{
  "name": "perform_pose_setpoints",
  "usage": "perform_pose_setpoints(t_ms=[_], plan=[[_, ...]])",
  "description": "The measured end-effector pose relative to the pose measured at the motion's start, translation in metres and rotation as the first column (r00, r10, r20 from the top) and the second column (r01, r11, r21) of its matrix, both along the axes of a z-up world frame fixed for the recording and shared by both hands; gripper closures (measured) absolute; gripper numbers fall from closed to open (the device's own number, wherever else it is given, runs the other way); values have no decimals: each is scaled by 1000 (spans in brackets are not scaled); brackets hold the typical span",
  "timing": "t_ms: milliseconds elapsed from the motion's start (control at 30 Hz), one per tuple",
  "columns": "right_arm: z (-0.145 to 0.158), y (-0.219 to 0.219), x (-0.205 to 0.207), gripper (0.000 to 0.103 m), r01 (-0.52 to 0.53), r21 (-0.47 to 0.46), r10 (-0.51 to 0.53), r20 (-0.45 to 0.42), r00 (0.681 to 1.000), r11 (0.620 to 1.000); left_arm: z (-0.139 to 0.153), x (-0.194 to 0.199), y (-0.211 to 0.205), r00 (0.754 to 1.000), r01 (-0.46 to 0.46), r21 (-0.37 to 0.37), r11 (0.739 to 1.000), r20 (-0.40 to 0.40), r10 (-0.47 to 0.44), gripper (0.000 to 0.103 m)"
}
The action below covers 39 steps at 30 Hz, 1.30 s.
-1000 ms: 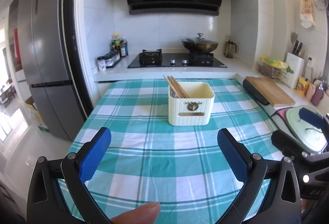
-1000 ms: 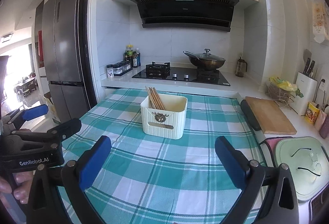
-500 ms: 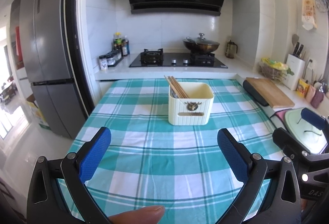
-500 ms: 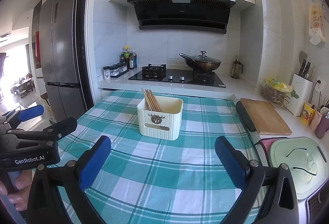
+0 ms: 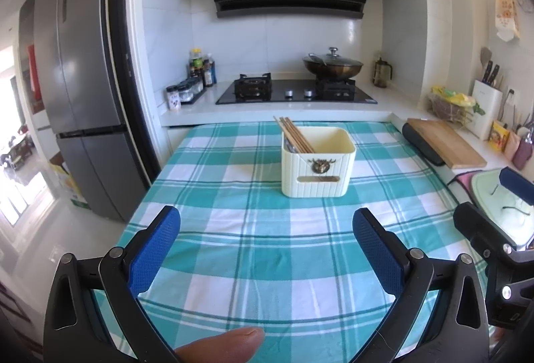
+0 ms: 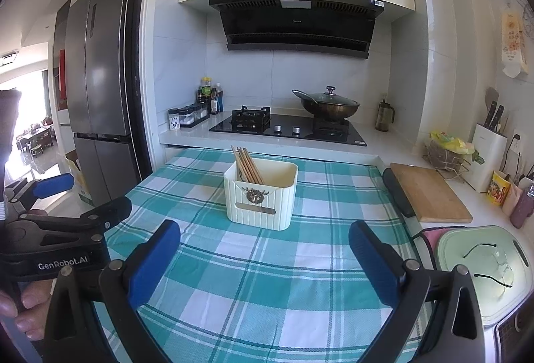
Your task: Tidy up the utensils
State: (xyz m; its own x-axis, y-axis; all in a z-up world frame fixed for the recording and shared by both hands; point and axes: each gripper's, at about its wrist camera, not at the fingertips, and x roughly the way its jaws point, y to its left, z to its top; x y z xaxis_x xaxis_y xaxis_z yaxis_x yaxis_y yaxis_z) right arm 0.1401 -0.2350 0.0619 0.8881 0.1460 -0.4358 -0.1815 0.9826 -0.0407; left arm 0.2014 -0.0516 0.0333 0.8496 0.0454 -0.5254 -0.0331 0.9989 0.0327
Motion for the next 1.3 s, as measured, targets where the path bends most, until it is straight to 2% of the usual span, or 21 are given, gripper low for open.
perform_pose_setpoints(t_ms=[1300], plan=[[0,5,-3,0,-4,-15,4,19,1000,1000,3,-1,7,1000,-8,-14,1000,-7,8,0]])
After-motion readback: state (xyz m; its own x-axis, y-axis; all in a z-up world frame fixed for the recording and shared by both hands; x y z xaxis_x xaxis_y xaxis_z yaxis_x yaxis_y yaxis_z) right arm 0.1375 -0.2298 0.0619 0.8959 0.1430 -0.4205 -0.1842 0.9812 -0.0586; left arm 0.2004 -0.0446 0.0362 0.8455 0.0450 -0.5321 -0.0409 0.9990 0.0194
